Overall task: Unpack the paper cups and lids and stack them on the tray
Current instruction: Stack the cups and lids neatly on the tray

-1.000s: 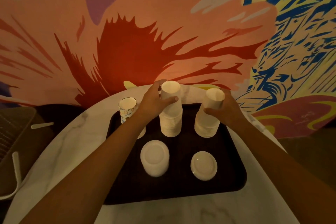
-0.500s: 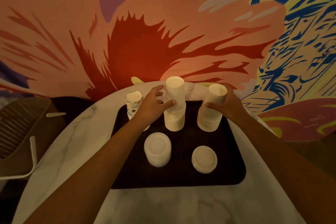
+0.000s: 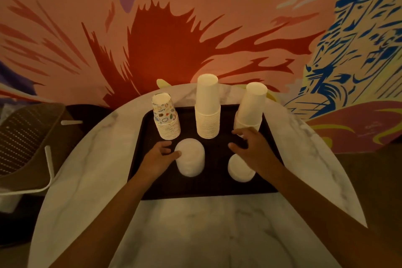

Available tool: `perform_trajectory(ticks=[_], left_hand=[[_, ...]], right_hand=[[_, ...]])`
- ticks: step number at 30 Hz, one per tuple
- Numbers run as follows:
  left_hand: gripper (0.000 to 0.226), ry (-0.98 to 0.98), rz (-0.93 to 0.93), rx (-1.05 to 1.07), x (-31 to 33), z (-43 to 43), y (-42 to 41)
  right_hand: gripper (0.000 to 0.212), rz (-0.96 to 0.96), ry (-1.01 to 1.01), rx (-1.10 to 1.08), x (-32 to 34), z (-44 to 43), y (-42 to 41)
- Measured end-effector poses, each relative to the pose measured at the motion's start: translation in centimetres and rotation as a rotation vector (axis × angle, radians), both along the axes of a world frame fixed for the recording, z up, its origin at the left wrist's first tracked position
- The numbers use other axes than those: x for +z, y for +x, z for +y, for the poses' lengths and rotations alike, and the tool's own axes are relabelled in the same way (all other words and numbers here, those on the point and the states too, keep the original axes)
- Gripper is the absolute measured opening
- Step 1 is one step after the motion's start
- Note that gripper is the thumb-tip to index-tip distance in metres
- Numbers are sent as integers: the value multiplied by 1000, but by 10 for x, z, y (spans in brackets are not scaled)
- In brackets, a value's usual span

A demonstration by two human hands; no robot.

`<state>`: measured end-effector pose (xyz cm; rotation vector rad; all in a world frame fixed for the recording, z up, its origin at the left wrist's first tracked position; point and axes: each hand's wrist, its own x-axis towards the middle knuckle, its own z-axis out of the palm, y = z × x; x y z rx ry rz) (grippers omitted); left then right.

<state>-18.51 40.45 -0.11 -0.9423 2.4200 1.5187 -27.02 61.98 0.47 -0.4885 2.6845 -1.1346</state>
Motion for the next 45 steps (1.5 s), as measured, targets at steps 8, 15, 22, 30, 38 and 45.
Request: perform_trajectory(ticks=[8,15,22,30,38,45], left_hand=[[48,226,-42,105,-15,-6,4],[44,357,-74,83,-21,-7,4],[44,415,-104,17,-20,3,-15],[45,468,-106,0,-23,30,-42],[48,457,-73,72,-22,45,-48],[29,136,-19,-55,-38,66,-9]], right_hand=[[50,-243,-55,112,-12,-57,16],[44,-279,-69,112,-22,-75,17],[43,-270,-85,54,-23,-61,3],[42,-257,-120,-24,-24,-35,-13],[32,-196,-149,-280,-30,-3,-19],[35,-269,132,-179,-51,23,-6]])
